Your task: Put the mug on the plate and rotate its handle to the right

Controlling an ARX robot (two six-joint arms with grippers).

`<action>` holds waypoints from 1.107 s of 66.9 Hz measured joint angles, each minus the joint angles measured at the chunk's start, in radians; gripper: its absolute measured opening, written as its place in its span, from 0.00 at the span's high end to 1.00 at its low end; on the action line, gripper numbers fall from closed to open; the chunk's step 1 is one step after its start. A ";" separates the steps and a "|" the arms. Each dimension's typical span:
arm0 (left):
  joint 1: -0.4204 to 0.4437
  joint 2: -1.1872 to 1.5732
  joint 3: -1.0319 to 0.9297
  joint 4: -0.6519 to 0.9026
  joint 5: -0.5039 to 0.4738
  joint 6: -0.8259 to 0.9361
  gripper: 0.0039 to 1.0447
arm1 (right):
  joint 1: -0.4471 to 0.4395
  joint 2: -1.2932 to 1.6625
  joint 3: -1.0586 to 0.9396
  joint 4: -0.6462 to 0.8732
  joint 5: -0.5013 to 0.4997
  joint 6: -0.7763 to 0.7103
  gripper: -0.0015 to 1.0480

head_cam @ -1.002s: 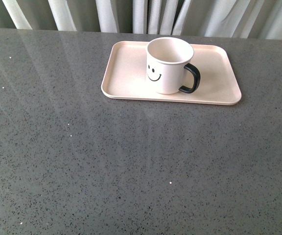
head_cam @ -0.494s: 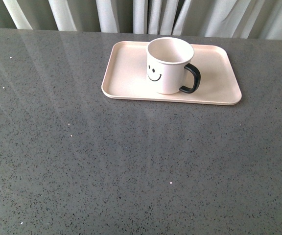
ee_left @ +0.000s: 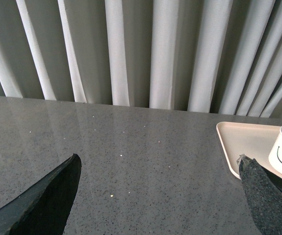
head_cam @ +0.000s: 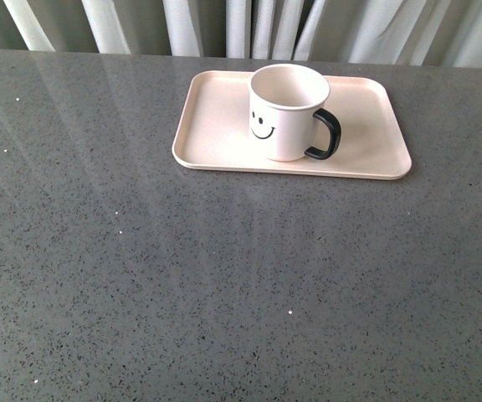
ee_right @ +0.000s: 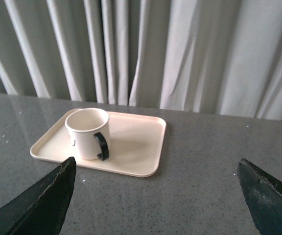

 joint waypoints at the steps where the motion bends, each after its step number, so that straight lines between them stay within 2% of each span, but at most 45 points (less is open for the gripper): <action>1: 0.000 0.000 0.000 0.000 0.002 0.000 0.09 | -0.021 0.084 0.040 -0.048 -0.049 -0.031 0.09; 4: 0.000 0.000 0.000 0.000 0.002 0.000 0.09 | -0.052 0.245 0.106 -0.058 -0.112 -0.084 0.09; 13: 0.000 0.000 0.000 0.000 0.001 0.000 0.09 | -0.065 0.651 0.294 0.121 -0.111 -0.143 0.09; 19: 0.000 0.000 0.000 0.000 0.001 0.000 0.09 | -0.039 0.910 0.416 0.233 -0.081 -0.136 0.09; 35: 0.000 0.000 0.000 0.000 0.001 0.001 0.09 | 0.061 1.381 0.690 0.292 -0.024 -0.039 0.09; 53: 0.000 0.000 0.000 0.000 0.001 0.001 0.09 | 0.122 1.621 0.942 0.282 0.008 0.073 0.09; 74: 0.000 0.000 0.000 0.000 0.001 0.000 0.09 | 0.129 1.608 0.961 0.277 0.014 0.079 0.09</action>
